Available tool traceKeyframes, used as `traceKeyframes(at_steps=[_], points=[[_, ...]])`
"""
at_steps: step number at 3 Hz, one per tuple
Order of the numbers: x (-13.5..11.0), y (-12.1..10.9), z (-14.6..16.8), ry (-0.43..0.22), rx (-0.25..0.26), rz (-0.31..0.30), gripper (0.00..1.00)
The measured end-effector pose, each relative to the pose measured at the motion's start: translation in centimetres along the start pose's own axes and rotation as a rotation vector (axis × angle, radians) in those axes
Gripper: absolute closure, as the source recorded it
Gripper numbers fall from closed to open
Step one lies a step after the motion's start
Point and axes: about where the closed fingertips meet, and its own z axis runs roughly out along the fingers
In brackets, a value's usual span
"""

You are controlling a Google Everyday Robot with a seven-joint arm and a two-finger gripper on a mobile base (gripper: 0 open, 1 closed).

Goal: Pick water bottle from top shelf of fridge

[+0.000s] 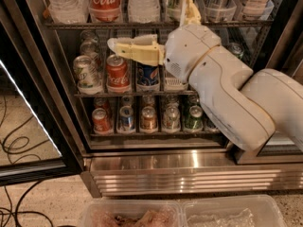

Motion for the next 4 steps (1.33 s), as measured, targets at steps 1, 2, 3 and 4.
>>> traceKeyframes(at_steps=[1, 2, 3, 4], points=[[1.9, -0.9, 5.0, 0.000, -0.032, -0.017, 0.00], [1.9, -0.7, 5.7, -0.005, -0.040, -0.019, 0.00], [1.8, -0.2, 7.1, -0.017, -0.064, -0.025, 0.00], [1.4, -0.4, 6.8, -0.020, -0.056, -0.034, 0.00]])
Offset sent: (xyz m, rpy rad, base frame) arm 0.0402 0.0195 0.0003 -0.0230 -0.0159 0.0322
